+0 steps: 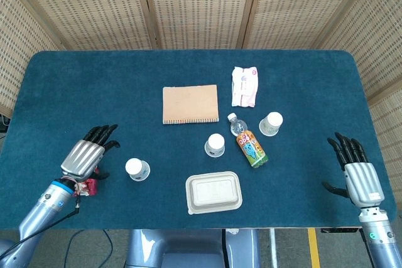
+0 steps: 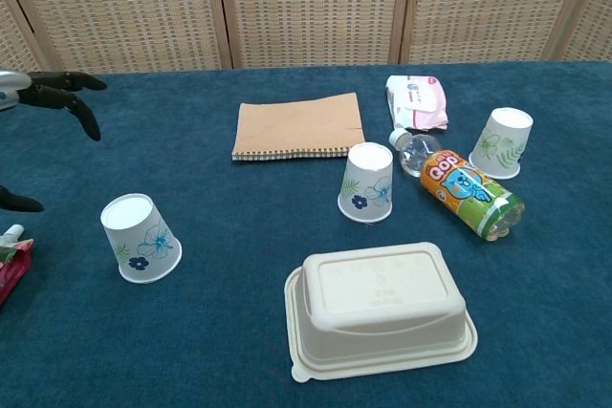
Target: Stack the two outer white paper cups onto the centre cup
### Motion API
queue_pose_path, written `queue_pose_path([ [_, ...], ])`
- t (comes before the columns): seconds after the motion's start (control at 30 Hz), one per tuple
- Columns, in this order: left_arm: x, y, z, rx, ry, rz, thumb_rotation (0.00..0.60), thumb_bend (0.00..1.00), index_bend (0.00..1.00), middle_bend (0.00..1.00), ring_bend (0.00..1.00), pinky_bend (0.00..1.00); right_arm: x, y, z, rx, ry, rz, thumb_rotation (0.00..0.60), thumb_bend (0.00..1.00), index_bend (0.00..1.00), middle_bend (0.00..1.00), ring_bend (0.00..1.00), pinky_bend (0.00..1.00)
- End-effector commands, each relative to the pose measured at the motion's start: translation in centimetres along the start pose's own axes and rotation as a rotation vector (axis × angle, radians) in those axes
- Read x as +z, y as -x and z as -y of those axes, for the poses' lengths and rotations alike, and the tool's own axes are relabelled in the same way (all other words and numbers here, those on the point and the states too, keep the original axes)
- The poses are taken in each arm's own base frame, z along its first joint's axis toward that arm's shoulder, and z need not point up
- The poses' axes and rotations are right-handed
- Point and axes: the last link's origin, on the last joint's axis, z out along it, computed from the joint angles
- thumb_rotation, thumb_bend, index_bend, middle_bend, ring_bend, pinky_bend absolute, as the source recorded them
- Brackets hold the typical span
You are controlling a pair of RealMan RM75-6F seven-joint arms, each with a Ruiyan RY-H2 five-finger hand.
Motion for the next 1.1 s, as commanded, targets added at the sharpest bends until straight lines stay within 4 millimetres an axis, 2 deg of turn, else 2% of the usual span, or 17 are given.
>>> queue_pose_path([
  [0.03,1.0,0.3,-1.0,0.004,0.02,0.027,0.6,0.13,0.29,0.0,0.0,0.06,0.0,-0.1,-0.1,0.003,0.003,-0.001,0.6,0.05,0.04,0.0,0.0,0.0],
  [0.53,3.7,2.6,-3.2,0.02,0.037,0.096,0.6,0.13,0.32,0.0,0.0,0.07,0.1,-0.4,-0.5,0.023,0.015,-0.01,0.6,0.05,0.04,0.0,0.0,0.0],
  [0.77,4.4,3.4,-4.0,0.03,0.041,0.125,0.6,0.14,0.36,0.0,0.0,0.07,0.2,-0.6,-0.7,0.033,0.024,-0.015,0.6,0.05,0.04,0.0,0.0,0.0],
  [0.9,4.7,3.8,-4.2,0.032,0.038,0.136,0.6,0.24,0.4,0.0,0.0,0.07,0.2,-0.7,-0.8,0.038,0.027,-0.017,0.6,0.05,0.04,0.0,0.0,0.0],
  [1.1,4.7,3.9,-4.4,0.023,0.037,0.133,0.6,0.26,0.43,0.0,0.0,0.07,0.2,-0.7,-0.9,0.041,0.027,-0.019,0.6,0.05,0.04,0.0,0.0,0.0],
])
